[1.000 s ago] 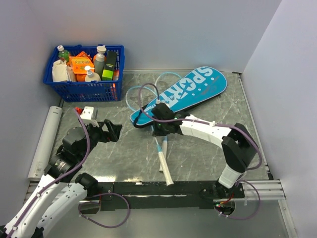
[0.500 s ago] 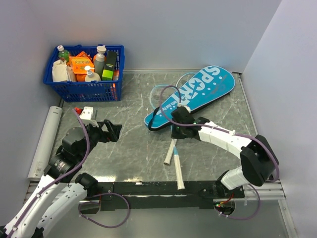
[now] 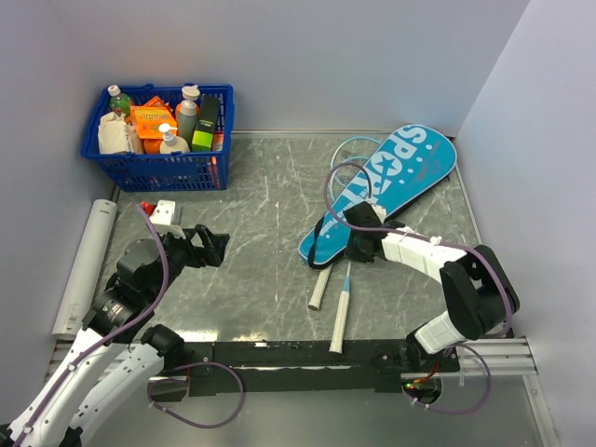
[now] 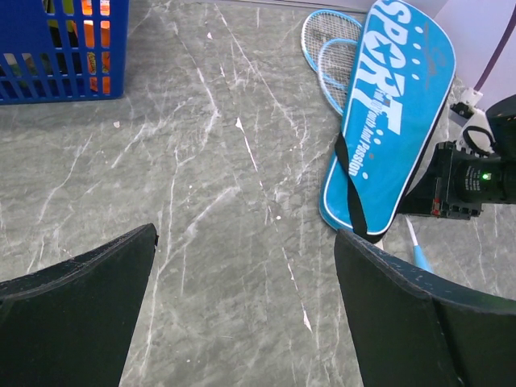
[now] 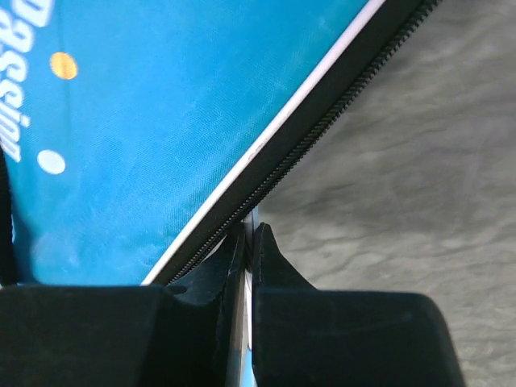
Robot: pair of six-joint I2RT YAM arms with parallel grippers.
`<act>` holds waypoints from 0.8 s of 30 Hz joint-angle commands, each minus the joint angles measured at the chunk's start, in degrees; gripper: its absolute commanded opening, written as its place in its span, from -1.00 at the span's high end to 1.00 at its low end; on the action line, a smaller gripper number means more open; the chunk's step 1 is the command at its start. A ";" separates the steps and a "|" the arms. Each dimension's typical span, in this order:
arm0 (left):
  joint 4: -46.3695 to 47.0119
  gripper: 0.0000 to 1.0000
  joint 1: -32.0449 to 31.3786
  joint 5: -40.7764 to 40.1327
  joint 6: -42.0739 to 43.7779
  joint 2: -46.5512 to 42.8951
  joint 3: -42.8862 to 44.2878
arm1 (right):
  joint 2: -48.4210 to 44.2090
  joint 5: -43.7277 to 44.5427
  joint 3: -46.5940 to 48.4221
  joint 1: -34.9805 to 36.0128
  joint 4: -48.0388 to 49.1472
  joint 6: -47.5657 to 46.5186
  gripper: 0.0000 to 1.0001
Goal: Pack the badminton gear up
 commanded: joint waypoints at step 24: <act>2.32 -0.93 0.05 2.82 0.62 -0.30 0.05 | -15.58 3.21 -4.00 -13.63 -2.96 7.30 -0.36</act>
